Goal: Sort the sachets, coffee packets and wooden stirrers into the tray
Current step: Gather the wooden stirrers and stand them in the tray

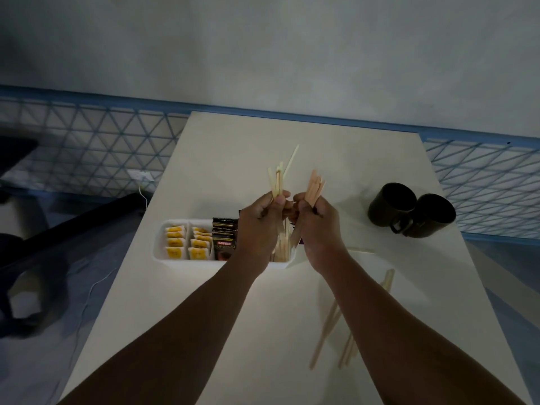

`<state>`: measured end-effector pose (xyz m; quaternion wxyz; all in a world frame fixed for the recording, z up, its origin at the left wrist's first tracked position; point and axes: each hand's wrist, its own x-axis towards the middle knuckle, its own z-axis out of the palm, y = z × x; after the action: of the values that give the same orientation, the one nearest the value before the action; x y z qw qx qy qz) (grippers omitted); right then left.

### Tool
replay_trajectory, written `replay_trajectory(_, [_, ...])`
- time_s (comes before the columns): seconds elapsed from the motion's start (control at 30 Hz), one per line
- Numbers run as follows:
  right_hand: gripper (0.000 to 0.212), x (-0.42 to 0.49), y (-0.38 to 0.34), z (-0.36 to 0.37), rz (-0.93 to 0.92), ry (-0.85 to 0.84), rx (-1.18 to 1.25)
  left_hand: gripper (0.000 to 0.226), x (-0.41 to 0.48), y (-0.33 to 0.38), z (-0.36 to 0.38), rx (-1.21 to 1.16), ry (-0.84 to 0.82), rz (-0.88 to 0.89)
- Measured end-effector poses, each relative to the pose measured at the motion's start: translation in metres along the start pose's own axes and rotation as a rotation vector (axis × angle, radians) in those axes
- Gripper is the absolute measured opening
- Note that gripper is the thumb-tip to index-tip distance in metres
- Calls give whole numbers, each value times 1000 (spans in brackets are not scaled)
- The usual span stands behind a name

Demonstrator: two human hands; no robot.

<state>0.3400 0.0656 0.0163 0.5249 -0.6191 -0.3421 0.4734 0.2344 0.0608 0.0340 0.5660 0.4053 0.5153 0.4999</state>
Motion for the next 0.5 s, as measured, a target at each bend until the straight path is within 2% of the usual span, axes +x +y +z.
replay_trajectory(0.5, [32, -6, 30, 8, 87, -43, -112, 22, -7, -33, -7, 68, 55, -75])
